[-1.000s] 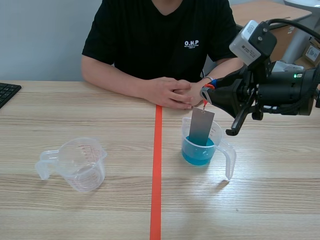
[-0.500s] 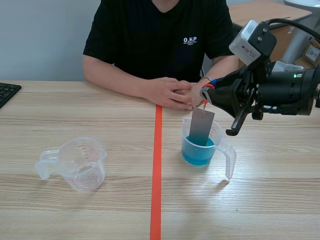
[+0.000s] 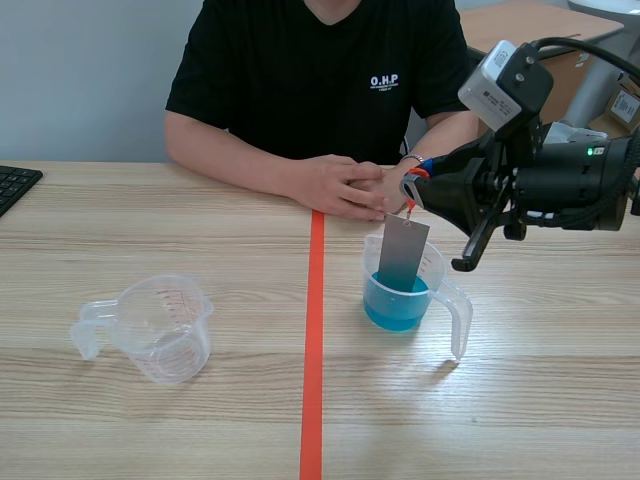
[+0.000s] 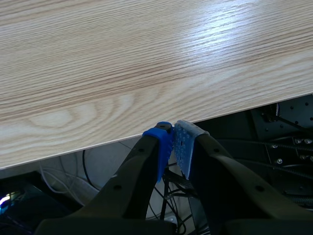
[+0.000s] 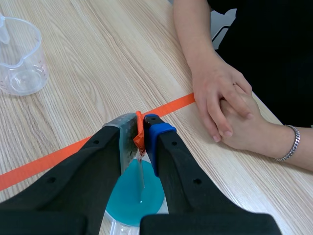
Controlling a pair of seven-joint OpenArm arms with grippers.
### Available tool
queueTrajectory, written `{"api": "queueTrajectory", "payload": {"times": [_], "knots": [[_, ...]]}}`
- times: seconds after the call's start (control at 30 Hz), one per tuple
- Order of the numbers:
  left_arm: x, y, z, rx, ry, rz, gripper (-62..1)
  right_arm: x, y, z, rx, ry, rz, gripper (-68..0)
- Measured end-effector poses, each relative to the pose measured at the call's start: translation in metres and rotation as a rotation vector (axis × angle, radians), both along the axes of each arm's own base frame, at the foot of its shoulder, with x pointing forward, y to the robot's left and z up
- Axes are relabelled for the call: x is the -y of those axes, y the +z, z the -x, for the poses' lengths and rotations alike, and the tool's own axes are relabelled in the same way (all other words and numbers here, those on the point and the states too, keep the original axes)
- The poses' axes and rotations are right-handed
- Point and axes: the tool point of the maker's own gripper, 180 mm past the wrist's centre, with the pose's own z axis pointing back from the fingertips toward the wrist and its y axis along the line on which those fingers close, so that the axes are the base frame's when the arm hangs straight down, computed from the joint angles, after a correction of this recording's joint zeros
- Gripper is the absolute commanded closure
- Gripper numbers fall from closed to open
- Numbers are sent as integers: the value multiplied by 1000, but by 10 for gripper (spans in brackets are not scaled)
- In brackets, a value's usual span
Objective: Do the redox reaction experiment.
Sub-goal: 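Hold the plate still in the solution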
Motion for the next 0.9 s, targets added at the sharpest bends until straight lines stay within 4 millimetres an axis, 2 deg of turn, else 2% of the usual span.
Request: {"api": "queueTrajectory", "payload": {"times": [0.47,0.7,0.9], "knots": [[0,0,0,0,0,0,-51,20,8,-11,-22,-76,-12,-17],[0,0,0,0,0,0,-51,14,39,-4,23,-31,-60,-17],[0,0,0,0,0,0,-51,8,54,3,28,2,-65,-17]]}}
